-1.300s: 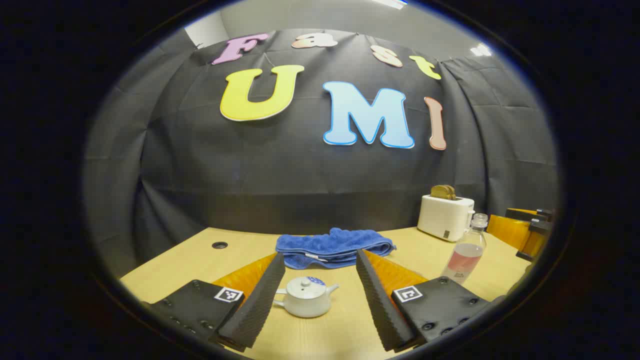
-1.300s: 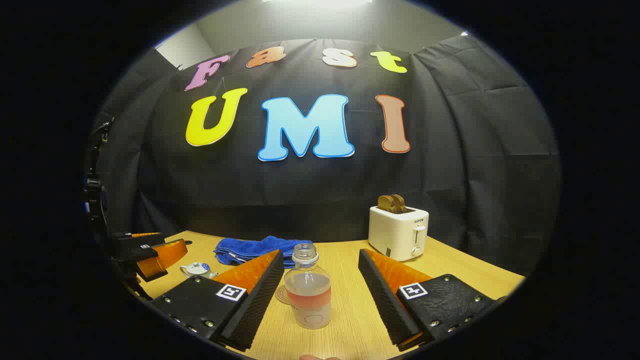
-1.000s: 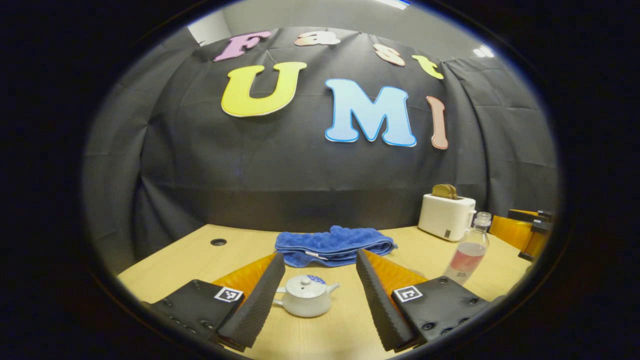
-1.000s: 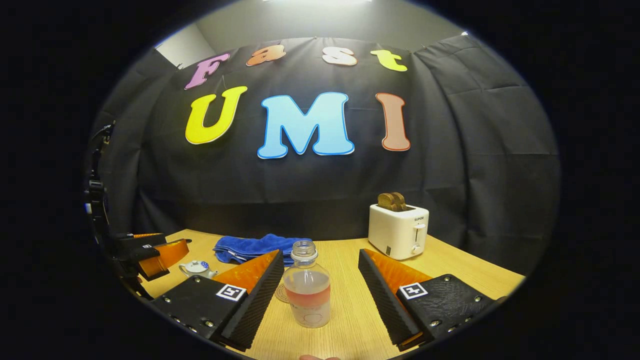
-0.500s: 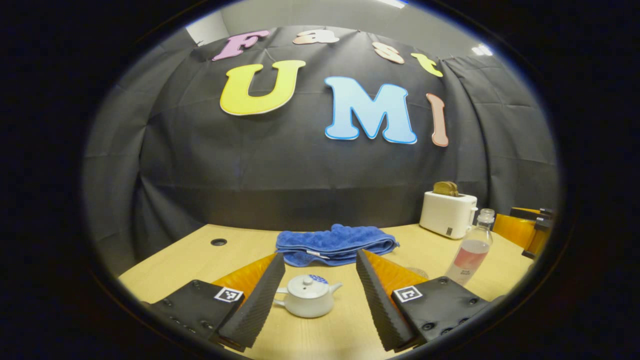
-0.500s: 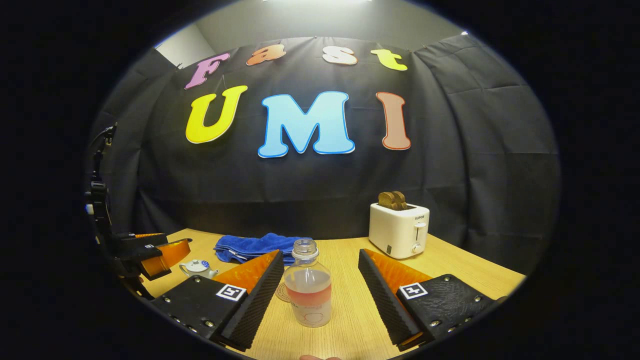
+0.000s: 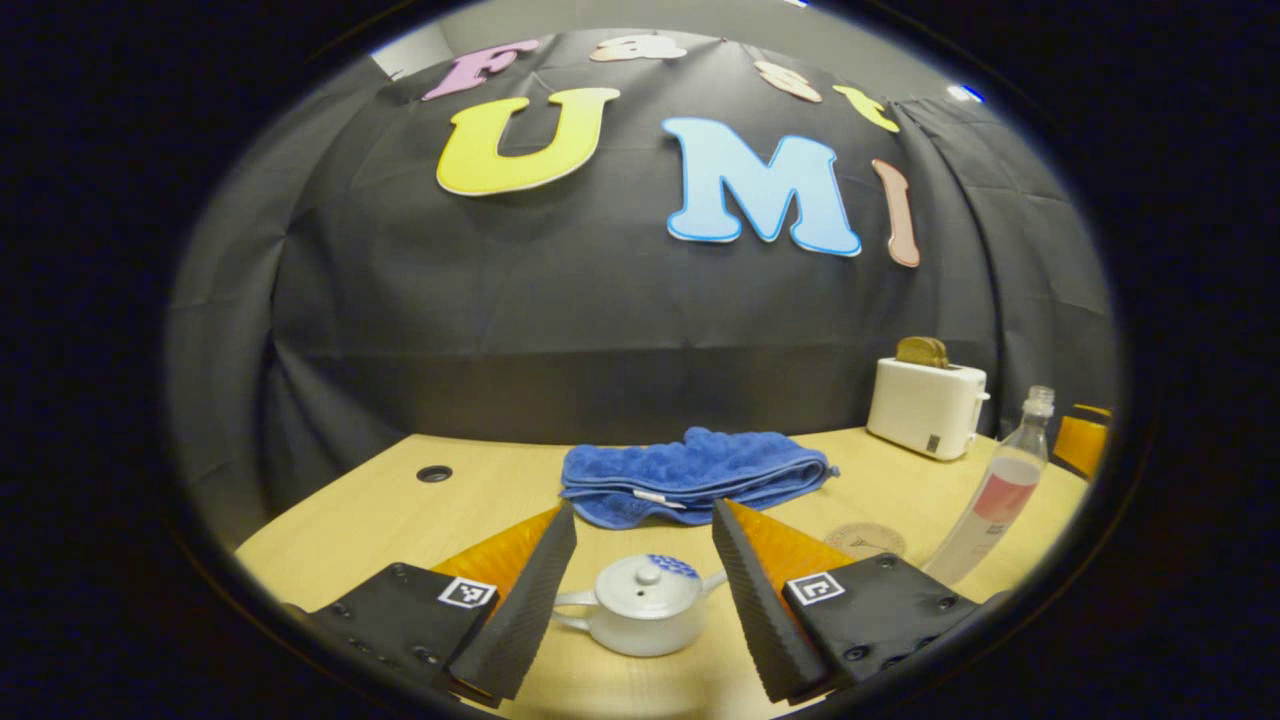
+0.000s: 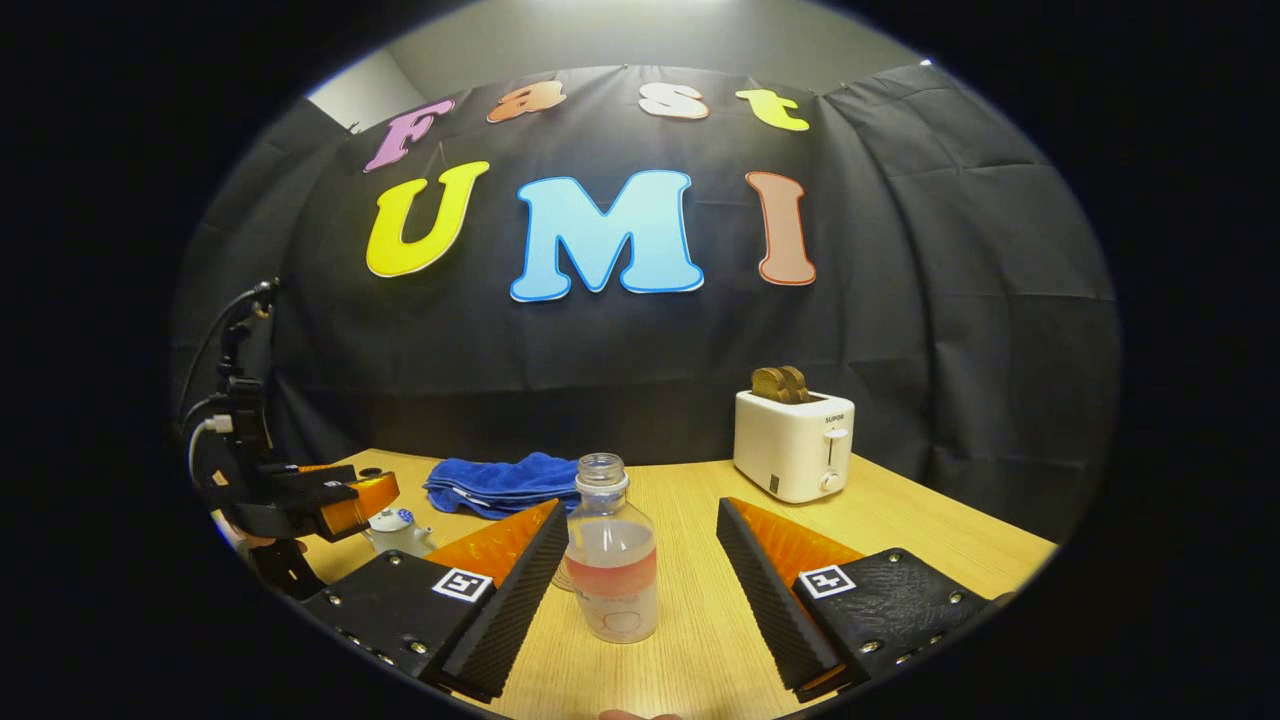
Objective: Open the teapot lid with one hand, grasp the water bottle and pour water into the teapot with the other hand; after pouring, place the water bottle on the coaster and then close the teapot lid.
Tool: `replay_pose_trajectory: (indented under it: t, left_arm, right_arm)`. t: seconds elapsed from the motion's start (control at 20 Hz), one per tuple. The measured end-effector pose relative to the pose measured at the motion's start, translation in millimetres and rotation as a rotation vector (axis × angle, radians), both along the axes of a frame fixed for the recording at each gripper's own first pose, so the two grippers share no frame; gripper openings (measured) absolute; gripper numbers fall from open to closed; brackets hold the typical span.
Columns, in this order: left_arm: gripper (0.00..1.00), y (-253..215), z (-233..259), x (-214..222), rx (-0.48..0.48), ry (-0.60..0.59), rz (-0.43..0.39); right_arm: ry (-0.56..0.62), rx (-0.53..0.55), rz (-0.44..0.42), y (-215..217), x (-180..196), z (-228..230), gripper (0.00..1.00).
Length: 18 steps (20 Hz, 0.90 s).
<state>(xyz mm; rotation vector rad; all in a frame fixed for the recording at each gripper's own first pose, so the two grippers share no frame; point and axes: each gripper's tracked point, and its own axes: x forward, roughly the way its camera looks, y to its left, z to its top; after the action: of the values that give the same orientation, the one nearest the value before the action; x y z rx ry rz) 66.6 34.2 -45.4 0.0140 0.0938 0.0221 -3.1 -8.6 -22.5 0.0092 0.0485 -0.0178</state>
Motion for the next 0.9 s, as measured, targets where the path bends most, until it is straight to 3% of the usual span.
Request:
replay_pose_trajectory:
  t: [0.3, 0.45, 0.6, 0.9]
  left_arm:
    - [0.90, 4, -11, 14, 0.021, 0.007, -0.004]
    - [0.82, 3, -14, 20, 0.036, 0.002, -0.007]
    - [0.65, 2, -23, 24, 0.048, 0.020, -0.008]
    - [0.49, -5, -35, 24, 0.053, 0.045, -0.026]
  right_arm:
    - [0.026, 0.017, -0.029, -10, 0, -12, 0.96]
    - [0.049, 0.025, -0.034, -12, 1, -21, 0.96]
    - [0.063, 0.027, -0.042, -15, 2, -27, 0.96]
    - [0.073, 0.037, -0.058, -23, 6, -32, 0.96]
